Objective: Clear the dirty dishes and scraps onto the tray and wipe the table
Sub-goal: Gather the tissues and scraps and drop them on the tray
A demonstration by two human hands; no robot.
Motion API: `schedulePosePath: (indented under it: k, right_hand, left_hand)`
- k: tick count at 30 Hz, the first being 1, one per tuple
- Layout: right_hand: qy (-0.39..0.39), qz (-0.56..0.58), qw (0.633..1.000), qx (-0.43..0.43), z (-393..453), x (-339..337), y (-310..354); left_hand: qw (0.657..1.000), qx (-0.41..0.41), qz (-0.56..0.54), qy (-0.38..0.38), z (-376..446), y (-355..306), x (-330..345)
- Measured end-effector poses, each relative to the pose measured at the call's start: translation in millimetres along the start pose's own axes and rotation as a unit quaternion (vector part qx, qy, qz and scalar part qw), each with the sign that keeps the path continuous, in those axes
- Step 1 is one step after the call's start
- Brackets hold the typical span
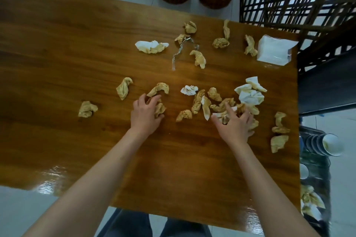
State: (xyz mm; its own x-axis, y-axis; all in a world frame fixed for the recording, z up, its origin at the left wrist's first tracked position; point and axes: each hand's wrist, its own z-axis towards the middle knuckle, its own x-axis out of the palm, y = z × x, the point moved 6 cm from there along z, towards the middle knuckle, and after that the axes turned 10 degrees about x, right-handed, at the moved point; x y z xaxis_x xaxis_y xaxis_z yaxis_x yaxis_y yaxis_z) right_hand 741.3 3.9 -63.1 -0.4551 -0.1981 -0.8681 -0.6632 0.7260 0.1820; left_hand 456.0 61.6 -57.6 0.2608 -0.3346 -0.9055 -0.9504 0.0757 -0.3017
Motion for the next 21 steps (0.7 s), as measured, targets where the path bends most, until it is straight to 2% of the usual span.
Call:
schedulePosePath:
  k: [4,8,11,13,15,19,21]
  right_hand:
    - [-0.052,0.005,0.998,0.031,4,0,1]
    - [-0.076,0.053,0.996,-0.015,1,-6,7]
    - [-0.141,0.126,0.980,-0.054,-1,-26,12]
    - [-0.176,0.145,0.971,-0.067,7,-42,18]
    - [-0.169,0.127,0.976,-0.054,23,-52,23]
    - [-0.081,-0.019,0.996,-0.029,60,-54,31]
    - [-0.033,-0.033,0.999,-0.027,73,-50,33]
  left_hand:
    - [0.999,0.025,-0.009,-0.045,-4,-2,-4]
    - [0.994,0.024,-0.055,-0.091,-8,1,-9]
    - [0.986,0.058,-0.066,-0.144,5,-4,-22]
    - [0.984,0.071,-0.064,-0.150,23,-9,-29]
    - [0.989,0.070,-0.061,-0.113,43,-12,-28]
    - [0.996,0.060,-0.009,0.059,67,-19,-7]
    - [0.994,0.064,0.013,0.085,69,-23,-2]
